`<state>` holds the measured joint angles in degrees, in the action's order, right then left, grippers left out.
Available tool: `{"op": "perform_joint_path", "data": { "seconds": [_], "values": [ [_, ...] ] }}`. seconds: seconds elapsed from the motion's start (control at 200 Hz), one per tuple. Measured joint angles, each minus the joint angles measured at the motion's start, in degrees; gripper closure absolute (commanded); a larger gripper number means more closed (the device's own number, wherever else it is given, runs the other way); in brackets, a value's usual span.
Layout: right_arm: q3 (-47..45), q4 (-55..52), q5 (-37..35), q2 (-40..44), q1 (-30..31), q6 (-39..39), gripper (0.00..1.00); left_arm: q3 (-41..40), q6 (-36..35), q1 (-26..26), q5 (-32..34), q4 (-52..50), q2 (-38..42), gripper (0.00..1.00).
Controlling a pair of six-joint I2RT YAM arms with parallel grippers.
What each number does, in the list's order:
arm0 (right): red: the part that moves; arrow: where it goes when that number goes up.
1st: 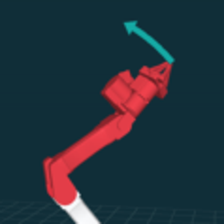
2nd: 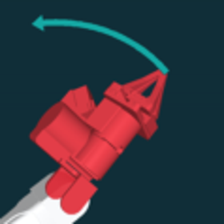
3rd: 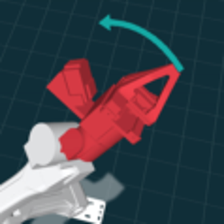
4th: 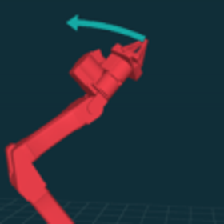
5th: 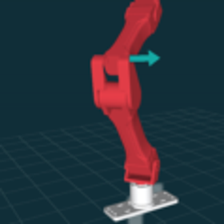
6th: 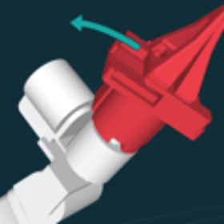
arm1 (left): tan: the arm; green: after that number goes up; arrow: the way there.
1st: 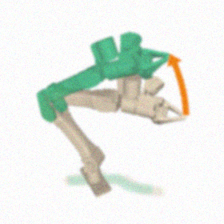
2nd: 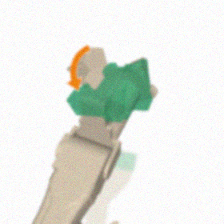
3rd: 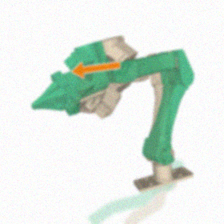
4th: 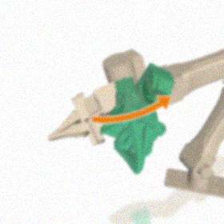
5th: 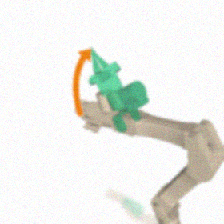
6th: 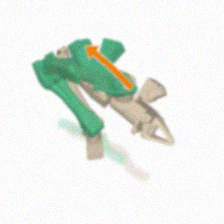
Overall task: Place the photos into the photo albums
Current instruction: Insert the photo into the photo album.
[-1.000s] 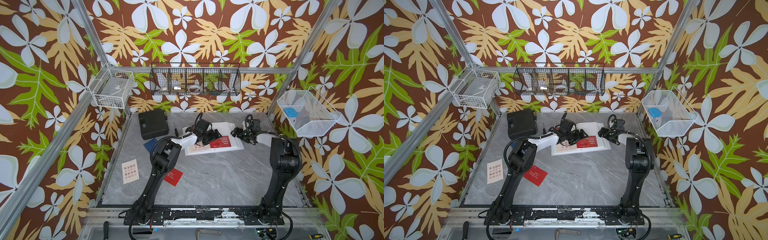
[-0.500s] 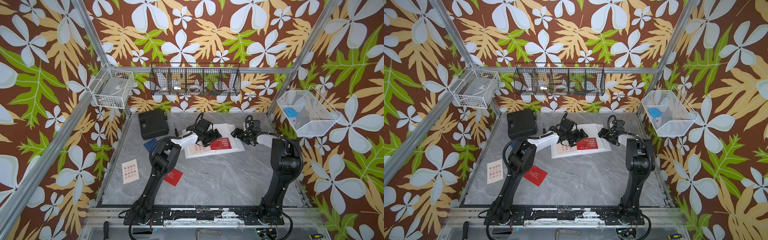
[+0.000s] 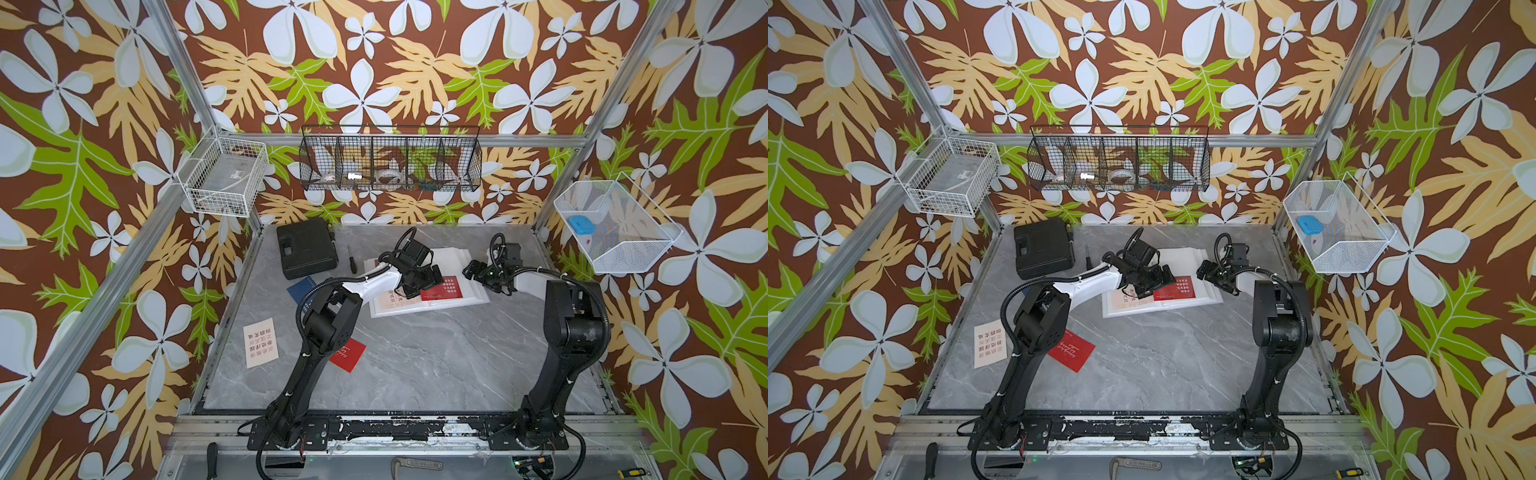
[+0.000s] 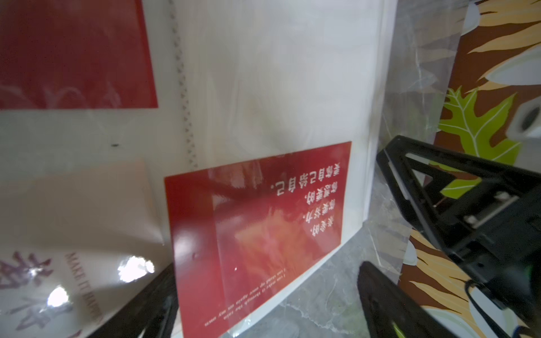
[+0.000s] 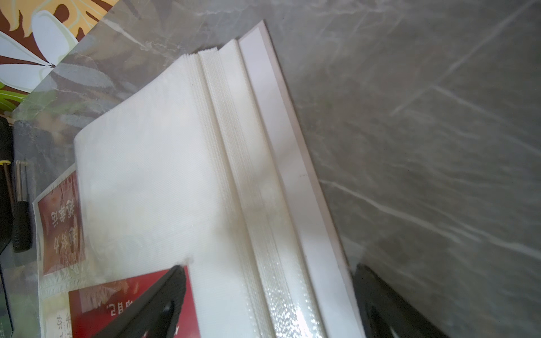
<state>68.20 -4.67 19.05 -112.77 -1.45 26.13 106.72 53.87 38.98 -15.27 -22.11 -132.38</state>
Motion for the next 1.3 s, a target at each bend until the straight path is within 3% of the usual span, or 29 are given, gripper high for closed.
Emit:
{"op": "perform_joint_path", "data": {
  "seconds": [0.375, 0.781, 1.111, 1.301],
  "values": [
    [-1.09, 1.18, -2.58, 0.13, 1.18, 0.0, 0.06, 7.78, 2.12, 0.46, -3.1, -0.76, -4.07, 0.05],
    [-1.31, 2.45, -2.45, -0.02, 1.16, 0.42, 0.06, 7.02, 2.97, 0.57, -6.08, -0.63, -4.44, 0.04],
    [1.36, -7.02, -4.33, 5.27, 1.16, 0.68, 0.03, 5.92, -4.96, 0.66, 5.14, -3.93, 3.06, 0.0],
    [4.9, -9.68, -5.2, 8.26, 1.55, 0.15, 0.04, -5.4, -10.97, 0.04, 11.21, -2.78, 13.29, 0.0]
  ]
}}
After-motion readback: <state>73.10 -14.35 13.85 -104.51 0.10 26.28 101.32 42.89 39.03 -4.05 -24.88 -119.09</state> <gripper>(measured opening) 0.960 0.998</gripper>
